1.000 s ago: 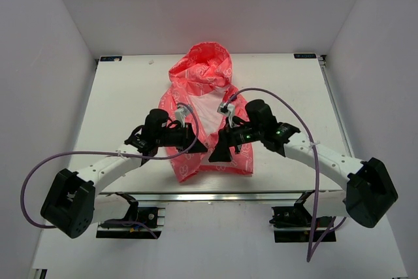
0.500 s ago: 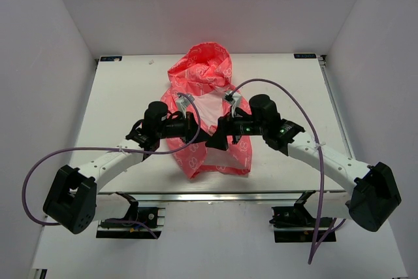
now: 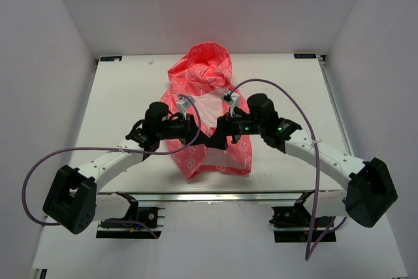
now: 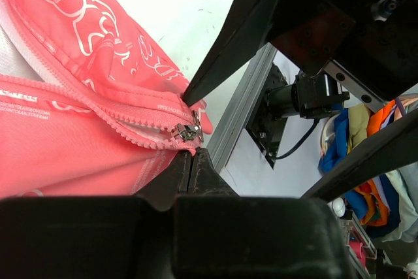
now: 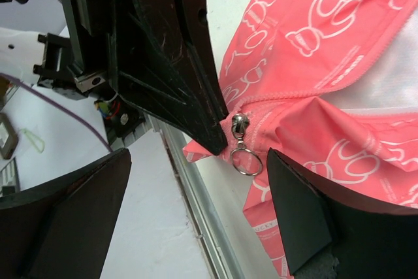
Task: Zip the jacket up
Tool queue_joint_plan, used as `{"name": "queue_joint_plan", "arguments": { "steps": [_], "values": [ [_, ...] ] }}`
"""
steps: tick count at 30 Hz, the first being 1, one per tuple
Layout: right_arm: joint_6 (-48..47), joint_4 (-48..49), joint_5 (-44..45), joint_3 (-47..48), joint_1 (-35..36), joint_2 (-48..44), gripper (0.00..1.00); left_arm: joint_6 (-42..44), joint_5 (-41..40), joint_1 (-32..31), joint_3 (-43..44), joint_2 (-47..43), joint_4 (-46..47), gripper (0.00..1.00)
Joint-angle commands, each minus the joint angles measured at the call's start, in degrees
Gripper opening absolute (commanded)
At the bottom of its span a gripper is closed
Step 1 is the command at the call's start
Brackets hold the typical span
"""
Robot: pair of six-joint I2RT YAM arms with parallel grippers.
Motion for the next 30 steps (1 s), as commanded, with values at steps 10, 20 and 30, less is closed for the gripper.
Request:
{"name": "queue_joint_plan", "arguments": {
  "steps": [10,20,30],
  "values": [
    [2.17,3.82,-8.20,-0.92,-0.32,0.05,0.82,-0.06,-0.97,-0.24,1.69,-1.33,0.75,0.00],
    [4.89,3.73,-9.78,-2.24,-0.32,-0.39,0.81,-1.03,-2.64,-0.24,0.99,-1.41,1.36,0.00],
    [9.29,6.63,-12.06,-3.38,-0.32,-1.54,0.77,-1.20,-3.69,-0.24,0.37,-1.59,0.92,0.00]
  ]
}}
